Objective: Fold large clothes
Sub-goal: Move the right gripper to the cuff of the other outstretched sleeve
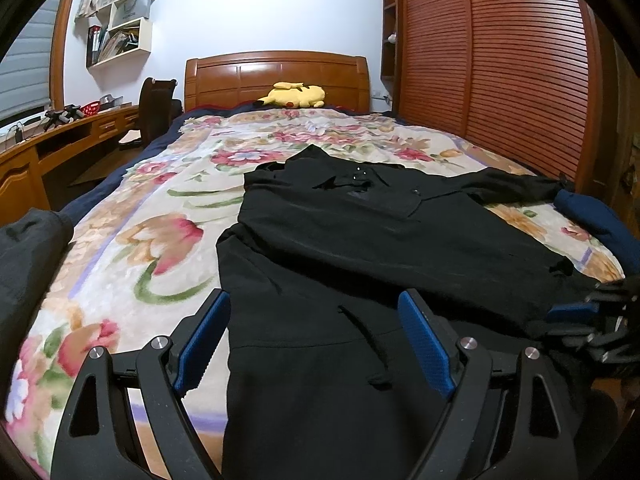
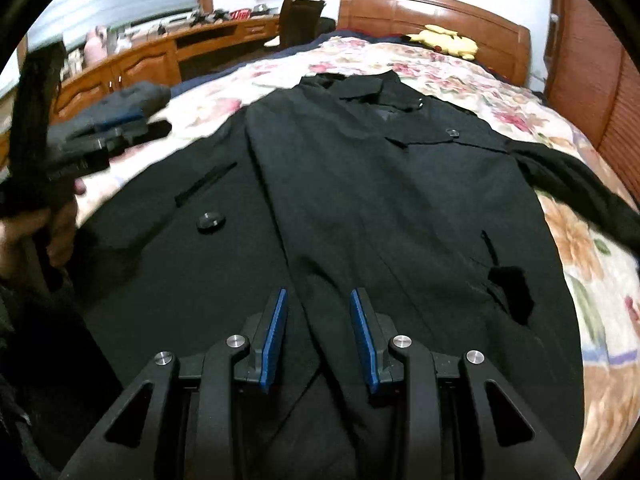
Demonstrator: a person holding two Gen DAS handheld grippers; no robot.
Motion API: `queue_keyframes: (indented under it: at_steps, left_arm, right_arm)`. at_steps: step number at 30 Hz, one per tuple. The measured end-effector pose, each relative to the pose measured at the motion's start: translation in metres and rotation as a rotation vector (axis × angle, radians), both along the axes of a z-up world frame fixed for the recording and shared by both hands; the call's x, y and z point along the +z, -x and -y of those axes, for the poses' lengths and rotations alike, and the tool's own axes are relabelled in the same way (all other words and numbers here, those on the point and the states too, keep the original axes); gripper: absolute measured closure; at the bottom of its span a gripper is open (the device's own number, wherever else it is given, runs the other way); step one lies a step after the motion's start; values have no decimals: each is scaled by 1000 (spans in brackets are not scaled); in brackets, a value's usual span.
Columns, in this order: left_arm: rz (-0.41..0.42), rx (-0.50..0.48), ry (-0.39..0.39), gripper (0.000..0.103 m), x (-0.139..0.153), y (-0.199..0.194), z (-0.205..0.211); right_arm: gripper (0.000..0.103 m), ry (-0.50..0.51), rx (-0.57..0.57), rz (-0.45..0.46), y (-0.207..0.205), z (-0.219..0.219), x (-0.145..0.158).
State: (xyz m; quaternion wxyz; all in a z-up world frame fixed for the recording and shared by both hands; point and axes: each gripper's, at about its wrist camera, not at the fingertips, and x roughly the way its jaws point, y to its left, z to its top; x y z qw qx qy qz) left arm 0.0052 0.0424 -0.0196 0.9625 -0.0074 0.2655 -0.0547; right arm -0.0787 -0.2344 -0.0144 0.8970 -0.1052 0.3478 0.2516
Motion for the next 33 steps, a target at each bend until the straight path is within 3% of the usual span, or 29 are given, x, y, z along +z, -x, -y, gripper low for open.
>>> queue_keyframes:
  at_steps: [4, 6, 8, 13, 17, 21, 26, 29, 33]
  left_arm:
    - [0, -8, 11, 17, 1, -1, 3]
    - [-2, -16, 20, 17, 2, -4, 6]
    - [-1, -34, 24, 17, 4, -7, 14]
    - [-2, -76, 18, 17, 4, -16, 40]
    - [-15, -99, 9, 17, 1, -25, 57]
    - [-38, -110, -3, 17, -2, -35, 67]
    - [-59, -112, -3, 17, -4, -46, 71]
    - [-68, -112, -10, 17, -5, -51, 74]
    - [-76, -114, -18, 17, -7, -54, 77]
  right_arm:
    - [68, -18, -31, 59, 10, 21, 20]
    - [58, -26, -76, 92, 16, 35, 27]
    - [58, -25, -143, 121, 15, 54, 28]
    - [58, -5, -259, 59, -10, 89, 5]
    - [58, -28, -245, -6, -27, 89, -15]
    - [58, 9, -216, -5, -38, 85, -25]
    - [58, -20, -211, 38, -35, 104, -3]
    - [45, -17, -239, 74, -43, 121, 8]
    - [44, -26, -302, 112, -68, 150, 15]
